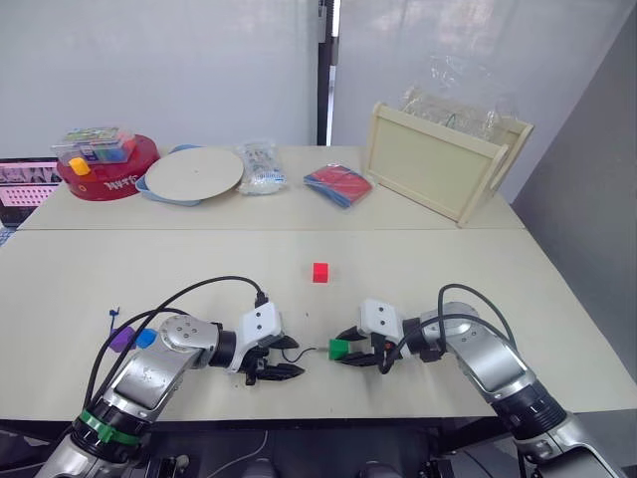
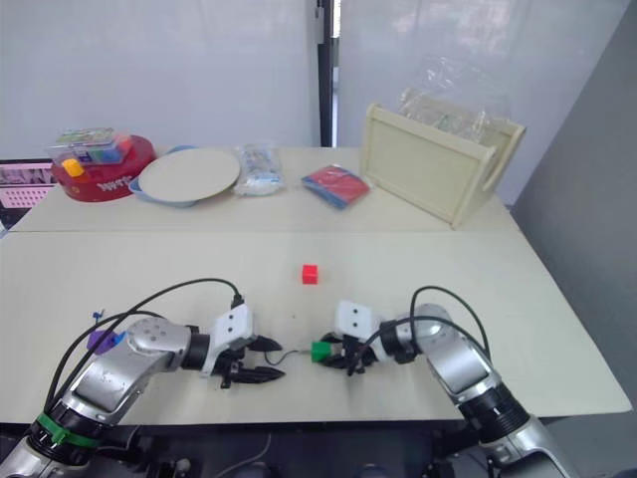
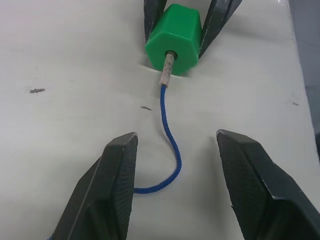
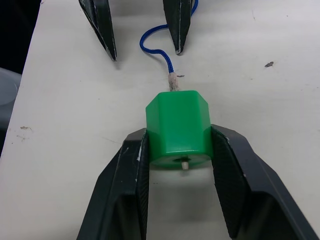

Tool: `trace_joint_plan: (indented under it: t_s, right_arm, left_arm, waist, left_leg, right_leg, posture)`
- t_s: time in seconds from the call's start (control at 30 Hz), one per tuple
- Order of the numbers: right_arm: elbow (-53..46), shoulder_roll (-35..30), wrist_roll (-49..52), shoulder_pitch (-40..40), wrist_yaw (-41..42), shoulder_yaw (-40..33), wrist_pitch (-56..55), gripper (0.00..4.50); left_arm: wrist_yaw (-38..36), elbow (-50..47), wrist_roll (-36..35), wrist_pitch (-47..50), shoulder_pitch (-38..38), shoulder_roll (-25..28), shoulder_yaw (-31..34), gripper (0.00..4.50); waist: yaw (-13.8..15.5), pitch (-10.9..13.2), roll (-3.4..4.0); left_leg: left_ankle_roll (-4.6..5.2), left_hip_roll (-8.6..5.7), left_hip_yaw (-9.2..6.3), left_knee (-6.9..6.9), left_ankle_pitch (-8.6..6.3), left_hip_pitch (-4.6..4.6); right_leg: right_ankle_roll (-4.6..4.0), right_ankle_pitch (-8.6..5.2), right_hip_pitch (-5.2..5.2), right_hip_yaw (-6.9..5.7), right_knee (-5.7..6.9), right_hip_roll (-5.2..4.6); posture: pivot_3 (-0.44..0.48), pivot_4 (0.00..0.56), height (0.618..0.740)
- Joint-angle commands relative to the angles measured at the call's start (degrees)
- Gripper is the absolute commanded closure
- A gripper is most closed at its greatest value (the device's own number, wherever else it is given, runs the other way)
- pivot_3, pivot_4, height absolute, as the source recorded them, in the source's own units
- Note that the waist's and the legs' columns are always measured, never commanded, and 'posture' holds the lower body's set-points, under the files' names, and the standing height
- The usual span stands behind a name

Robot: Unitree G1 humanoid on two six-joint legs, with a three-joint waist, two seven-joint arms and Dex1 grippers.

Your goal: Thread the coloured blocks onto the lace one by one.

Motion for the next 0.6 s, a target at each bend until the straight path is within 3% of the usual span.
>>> trace_joint_plan:
  t_s: [0.03, 0.23, 0.6]
  right_arm:
    - [1.19, -0.35, -1.05, 0.93, 0.13, 2.0, 1.47, 3.24]
    - [0.81, -0.64, -0.85, 1.07, -0.18, 1.53, 1.91, 3.24]
    - [0.69, -0.56, -0.73, 1.08, -0.58, 1.35, 2.44, 3.24]
  left_arm:
    - [0.11, 2.42, 2.34, -2.21, 1.86, 0.11, -1.96, 2.69]
    - [1.59, 2.94, 3.63, -3.13, 1.46, -2.36, -3.51, 4.5]
    - [3.69, 4.82, 3.1, -0.63, -4.27, -9.99, -4.02, 4.5]
  waist:
    - [-0.02, -0.01, 0.01]
    - [0.06, -0.03, 0.02]
    - [0.48, -0.07, 0.02]
  left_leg:
    - [0.0, 0.0, 0.0, 0.0, 0.0, 0.02]
    - [0.02, -0.01, 0.01, -0.03, -0.02, 0.04]
    - [0.02, -0.04, 0.01, -0.03, -0.02, 0.06]
  right_leg:
    - [0.0, 0.0, 0.02, 0.0, 0.0, 0.0]
    - [0.0, 0.0, 0.06, 0.0, -0.06, -0.01]
    - [0.01, 0.0, 0.12, 0.0, -0.09, -0.04]
  posture:
    - [0.0, 0.15, 0.74]
    - [0.0, 0.15, 0.74]
    - [0.0, 0.15, 0.74]
